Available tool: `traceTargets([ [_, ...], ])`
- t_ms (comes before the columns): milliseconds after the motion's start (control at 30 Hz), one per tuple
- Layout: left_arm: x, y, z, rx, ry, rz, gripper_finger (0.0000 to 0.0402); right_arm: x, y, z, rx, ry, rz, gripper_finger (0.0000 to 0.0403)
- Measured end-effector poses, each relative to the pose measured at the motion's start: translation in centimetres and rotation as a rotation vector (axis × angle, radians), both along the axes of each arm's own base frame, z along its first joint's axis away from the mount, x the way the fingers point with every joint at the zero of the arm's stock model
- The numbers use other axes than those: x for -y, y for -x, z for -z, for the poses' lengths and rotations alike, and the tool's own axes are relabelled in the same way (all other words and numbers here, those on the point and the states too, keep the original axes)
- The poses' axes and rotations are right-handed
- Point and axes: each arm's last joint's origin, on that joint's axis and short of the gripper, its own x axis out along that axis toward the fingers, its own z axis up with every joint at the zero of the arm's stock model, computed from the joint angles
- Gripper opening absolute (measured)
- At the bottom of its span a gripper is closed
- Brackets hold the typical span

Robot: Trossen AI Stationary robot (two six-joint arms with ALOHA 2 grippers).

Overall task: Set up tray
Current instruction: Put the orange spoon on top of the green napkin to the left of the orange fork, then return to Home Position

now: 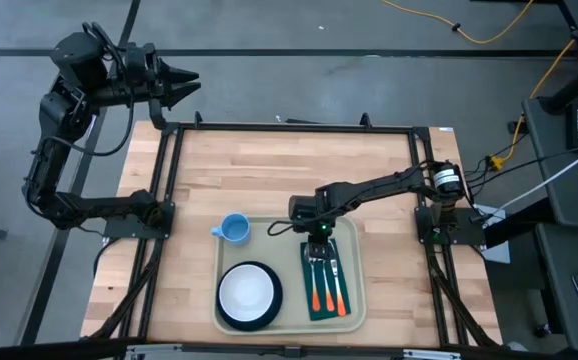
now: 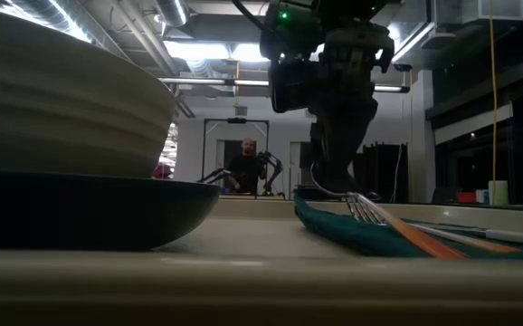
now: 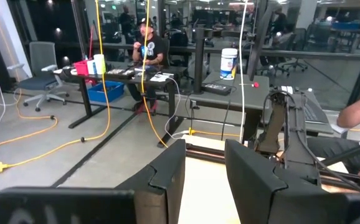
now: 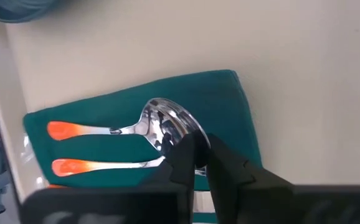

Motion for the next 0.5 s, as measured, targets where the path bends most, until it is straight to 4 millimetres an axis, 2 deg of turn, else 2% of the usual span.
traceTargets([
  [167,0.0,0.0,0.01,0.0,0.001,0.0,0.0106,0.05,0.0,0.04,-0.002,0.006,0.005,0.0057],
  [500,0.0,0.0,0.01,0.005,0.016,-0.001,0.0106,-0.01,-0.01,0.02,-0.006,-0.018,0.011,0.006],
])
